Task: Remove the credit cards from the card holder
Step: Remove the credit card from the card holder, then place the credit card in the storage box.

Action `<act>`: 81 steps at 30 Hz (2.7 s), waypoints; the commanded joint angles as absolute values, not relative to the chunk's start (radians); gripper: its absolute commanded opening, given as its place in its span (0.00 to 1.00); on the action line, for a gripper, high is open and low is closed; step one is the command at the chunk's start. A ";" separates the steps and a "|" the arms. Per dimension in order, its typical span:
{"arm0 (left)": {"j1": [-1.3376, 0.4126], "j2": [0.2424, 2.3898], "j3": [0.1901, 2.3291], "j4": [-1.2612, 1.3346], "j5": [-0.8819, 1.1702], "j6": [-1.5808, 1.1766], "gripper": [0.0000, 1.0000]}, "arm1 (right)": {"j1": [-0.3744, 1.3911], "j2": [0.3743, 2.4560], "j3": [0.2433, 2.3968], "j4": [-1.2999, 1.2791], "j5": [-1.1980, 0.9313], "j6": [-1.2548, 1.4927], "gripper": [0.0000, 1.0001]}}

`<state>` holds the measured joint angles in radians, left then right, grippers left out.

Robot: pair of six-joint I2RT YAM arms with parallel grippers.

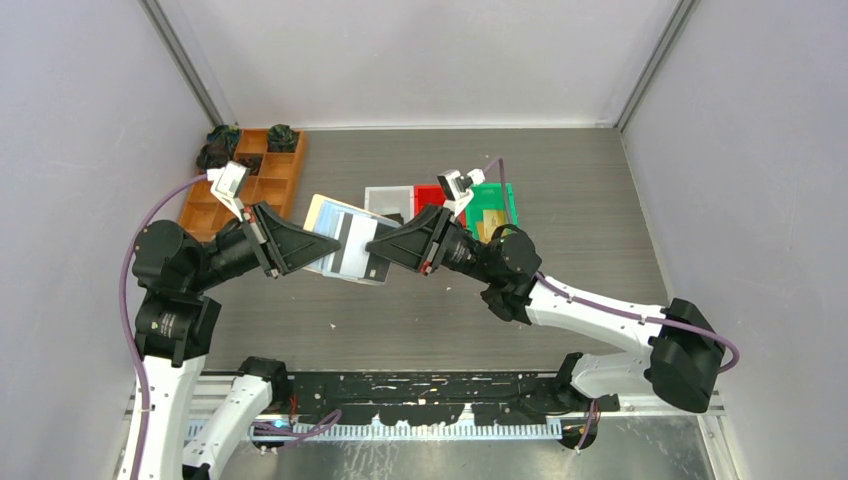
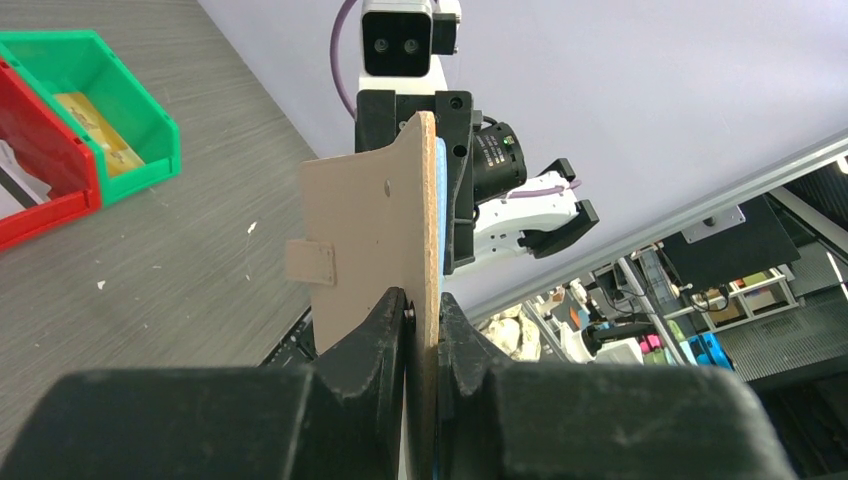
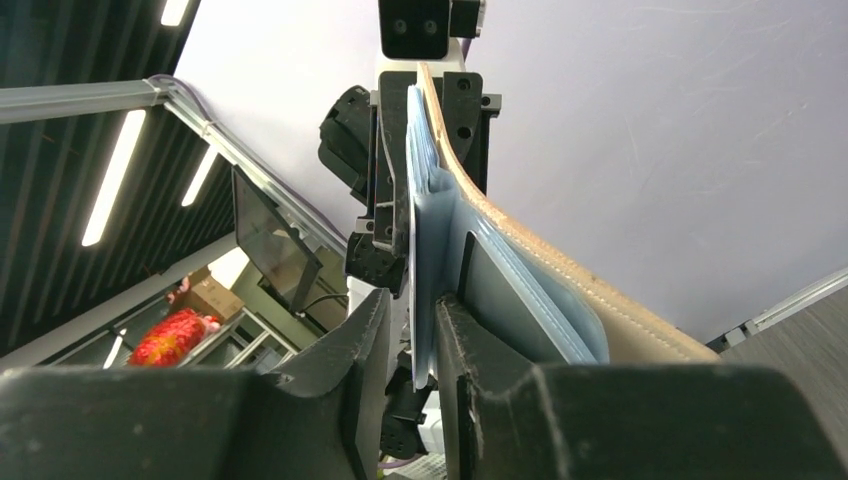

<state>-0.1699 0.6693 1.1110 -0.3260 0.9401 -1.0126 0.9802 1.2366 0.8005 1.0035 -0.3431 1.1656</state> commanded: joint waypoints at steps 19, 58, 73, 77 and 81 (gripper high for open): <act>-0.169 0.664 1.163 -0.285 0.943 -0.999 0.05 | 0.982 1.206 0.691 1.189 -0.273 1.199 0.01; -0.169 0.661 1.213 -0.458 0.945 -0.749 0.00 | 0.417 1.539 1.234 -0.336 -0.274 0.536 0.01; -0.170 0.667 1.222 -0.446 0.957 -0.762 0.00 | 0.456 1.892 1.444 -0.373 -0.257 0.507 0.01; -0.169 0.664 1.223 -0.445 0.954 -0.762 0.00 | 0.479 1.917 1.473 -0.418 -0.189 0.483 0.02; -0.169 0.661 1.221 -0.451 0.956 -0.756 0.00 | 0.493 1.891 1.460 -0.421 -0.140 0.476 0.16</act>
<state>-0.1699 0.6655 1.1778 -0.4908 0.9428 -0.7616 0.4782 1.9324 1.4239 -0.4129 -0.2115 0.5045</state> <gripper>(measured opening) 0.132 0.101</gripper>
